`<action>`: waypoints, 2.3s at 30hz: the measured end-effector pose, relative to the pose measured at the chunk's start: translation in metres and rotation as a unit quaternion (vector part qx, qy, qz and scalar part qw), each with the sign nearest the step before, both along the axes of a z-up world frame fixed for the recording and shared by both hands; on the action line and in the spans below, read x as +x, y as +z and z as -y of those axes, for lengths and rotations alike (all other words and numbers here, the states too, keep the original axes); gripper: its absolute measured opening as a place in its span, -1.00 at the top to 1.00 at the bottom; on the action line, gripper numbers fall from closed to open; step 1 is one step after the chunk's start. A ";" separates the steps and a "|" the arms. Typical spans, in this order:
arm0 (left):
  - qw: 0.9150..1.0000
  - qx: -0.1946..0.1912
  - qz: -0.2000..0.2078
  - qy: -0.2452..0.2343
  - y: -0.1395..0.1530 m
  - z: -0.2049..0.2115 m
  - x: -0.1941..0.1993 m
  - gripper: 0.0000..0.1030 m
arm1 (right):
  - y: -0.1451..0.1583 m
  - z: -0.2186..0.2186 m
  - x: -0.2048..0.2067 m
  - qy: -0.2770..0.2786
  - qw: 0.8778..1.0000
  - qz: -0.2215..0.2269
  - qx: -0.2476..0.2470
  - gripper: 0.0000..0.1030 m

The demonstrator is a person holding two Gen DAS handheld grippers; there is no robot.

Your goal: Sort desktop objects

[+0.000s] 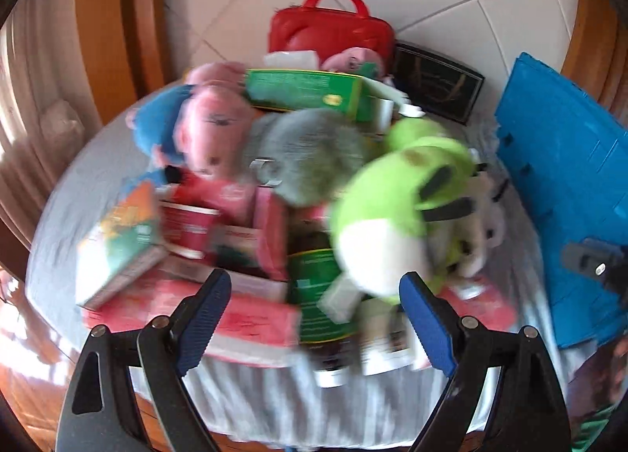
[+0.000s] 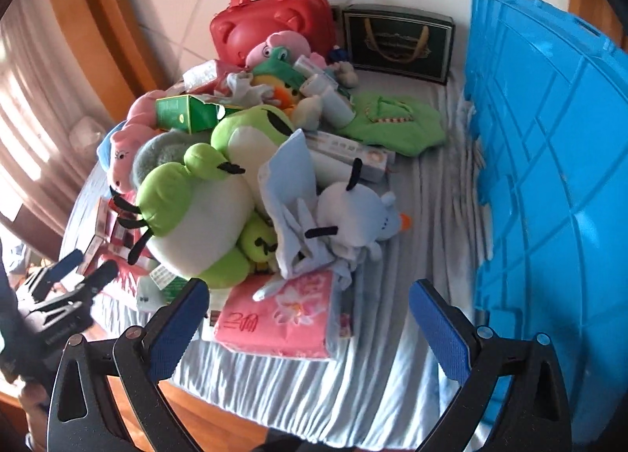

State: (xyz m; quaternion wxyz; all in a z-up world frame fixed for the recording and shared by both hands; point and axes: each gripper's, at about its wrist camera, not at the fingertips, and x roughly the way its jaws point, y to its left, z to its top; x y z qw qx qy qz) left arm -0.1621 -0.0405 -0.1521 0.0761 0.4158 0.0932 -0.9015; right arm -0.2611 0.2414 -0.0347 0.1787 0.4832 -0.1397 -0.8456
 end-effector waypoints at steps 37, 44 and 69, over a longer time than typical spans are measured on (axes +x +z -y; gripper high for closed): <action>0.993 -0.088 0.034 0.068 -0.023 0.005 -0.077 -0.91 | -0.060 0.062 -0.128 0.093 0.995 0.024 -0.032 -0.63; 0.994 -0.084 0.035 0.068 -0.024 0.009 -0.083 -0.93 | -0.051 0.072 -0.139 0.127 0.991 -0.023 -0.039 -0.94; 0.989 -0.065 -0.128 -0.030 0.106 -0.035 -0.053 -0.08 | 0.078 0.024 -0.094 0.067 0.986 -0.152 -0.020 -0.17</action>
